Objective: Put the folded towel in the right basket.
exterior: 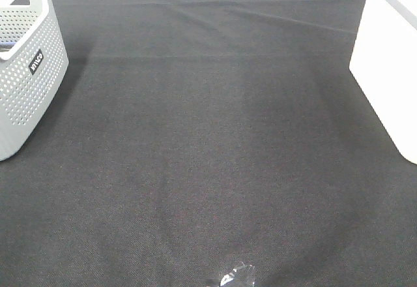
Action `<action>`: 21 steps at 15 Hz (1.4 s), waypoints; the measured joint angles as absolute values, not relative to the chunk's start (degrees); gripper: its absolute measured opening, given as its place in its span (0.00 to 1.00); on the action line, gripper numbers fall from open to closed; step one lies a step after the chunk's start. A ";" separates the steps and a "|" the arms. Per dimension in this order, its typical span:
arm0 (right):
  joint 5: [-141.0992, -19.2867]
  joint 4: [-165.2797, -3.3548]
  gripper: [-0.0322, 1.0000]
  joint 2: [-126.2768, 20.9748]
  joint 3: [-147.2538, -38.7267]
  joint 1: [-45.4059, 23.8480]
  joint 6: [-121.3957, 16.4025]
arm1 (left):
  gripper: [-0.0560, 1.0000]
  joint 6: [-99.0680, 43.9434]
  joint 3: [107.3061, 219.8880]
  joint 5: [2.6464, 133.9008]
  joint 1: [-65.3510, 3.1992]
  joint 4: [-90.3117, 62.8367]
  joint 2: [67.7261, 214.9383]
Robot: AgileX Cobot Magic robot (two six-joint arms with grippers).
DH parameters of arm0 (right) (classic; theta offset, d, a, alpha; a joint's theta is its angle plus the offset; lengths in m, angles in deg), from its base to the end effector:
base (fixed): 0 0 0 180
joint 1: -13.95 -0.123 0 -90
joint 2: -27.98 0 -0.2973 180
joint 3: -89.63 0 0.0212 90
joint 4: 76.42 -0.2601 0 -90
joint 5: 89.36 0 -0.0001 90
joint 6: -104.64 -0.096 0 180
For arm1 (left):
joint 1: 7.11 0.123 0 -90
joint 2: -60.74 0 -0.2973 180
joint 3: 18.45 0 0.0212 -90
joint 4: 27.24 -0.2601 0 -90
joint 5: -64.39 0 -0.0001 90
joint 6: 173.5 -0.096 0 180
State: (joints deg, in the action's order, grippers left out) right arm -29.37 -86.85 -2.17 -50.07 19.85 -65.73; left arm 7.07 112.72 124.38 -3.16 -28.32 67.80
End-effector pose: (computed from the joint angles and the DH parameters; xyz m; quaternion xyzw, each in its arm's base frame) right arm 0.0547 0.0095 0.3183 -0.0211 0.9040 0.0333 0.4258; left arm -0.0054 0.0012 0.2810 -0.0338 0.8468 0.0251 0.5303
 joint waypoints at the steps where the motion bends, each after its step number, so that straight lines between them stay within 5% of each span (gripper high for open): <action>1: -29.26 -86.85 0.98 3.44 -47.61 19.85 -63.67 | 0.99 7.07 112.72 124.38 -3.16 -28.32 67.80; 6: -29.26 -87.31 0.98 12.95 -43.31 13.03 -63.44 | 0.99 7.07 112.72 124.38 -3.16 -28.32 67.80; 21: -28.57 -80.95 0.98 20.69 -41.53 13.03 -70.37 | 0.99 6.90 112.72 124.38 -3.16 -28.32 67.80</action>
State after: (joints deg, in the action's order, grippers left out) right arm -28.57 -80.95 20.69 -41.53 13.03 -70.37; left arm 6.90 112.72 124.38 -3.16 -28.32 67.80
